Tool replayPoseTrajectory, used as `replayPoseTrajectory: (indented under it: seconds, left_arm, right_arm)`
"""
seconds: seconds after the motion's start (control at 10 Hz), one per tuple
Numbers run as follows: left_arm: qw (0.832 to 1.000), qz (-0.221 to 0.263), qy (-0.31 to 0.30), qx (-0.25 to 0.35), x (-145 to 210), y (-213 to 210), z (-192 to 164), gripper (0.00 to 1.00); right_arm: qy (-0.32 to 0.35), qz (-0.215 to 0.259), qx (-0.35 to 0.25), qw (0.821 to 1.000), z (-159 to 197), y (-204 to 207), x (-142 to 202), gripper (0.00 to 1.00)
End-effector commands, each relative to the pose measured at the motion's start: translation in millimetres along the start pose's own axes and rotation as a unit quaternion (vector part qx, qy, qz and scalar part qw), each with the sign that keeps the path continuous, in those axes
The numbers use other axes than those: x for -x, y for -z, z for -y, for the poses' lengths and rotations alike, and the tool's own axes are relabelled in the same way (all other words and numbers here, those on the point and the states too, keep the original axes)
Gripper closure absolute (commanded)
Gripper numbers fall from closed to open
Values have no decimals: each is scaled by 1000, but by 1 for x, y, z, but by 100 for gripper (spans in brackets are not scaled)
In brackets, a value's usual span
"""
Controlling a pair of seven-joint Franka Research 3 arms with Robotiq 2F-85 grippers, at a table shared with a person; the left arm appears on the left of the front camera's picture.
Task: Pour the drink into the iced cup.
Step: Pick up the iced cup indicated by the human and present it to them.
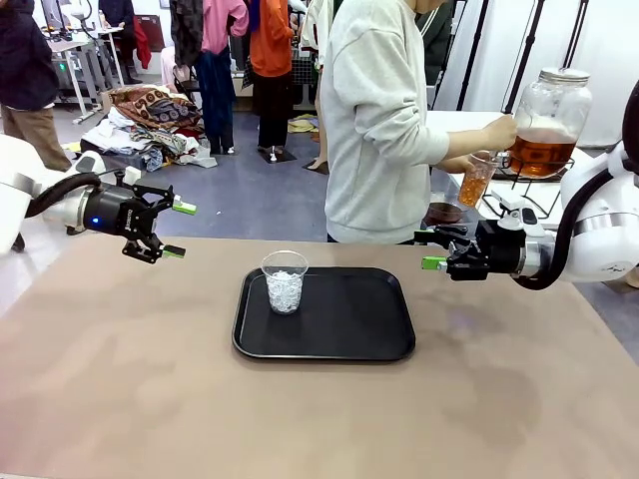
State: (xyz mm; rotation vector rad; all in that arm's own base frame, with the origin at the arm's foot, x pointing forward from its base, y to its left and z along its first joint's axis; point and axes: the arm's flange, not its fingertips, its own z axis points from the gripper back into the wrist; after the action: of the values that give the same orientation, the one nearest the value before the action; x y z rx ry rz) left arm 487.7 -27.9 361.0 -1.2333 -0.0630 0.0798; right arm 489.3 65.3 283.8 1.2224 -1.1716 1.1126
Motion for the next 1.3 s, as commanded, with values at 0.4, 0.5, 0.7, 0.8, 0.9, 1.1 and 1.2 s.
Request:
replayPoseTrajectory:
  seconds: [0.4,0.5,0.7,0.8,0.9,1.1,1.2]
  left_arm:
    - [1000,-3,-7,-4,0,-1,1,0]
    - [1000,-3,-7,-4,0,-1,1,0]
    - [1000,-3,-7,-4,0,-1,1,0]
    - [1000,-3,-7,-4,0,-1,1,0]
    - [1000,-3,-7,-4,0,-1,1,0]
    - [1000,-3,-7,-4,0,-1,1,0]
    - [1000,-3,-7,-4,0,-1,1,0]
  right_arm:
    - [-2,0,1,1000,1,0,-2,0]
    - [-2,0,1,1000,1,0,-2,0]
    - [-2,0,1,1000,1,0,-2,0]
    - [-2,0,1,1000,1,0,-2,0]
    - [-2,0,1,1000,1,0,-2,0]
    - [-2,0,1,1000,1,0,-2,0]
    - [-2,0,1,1000,1,0,-2,0]
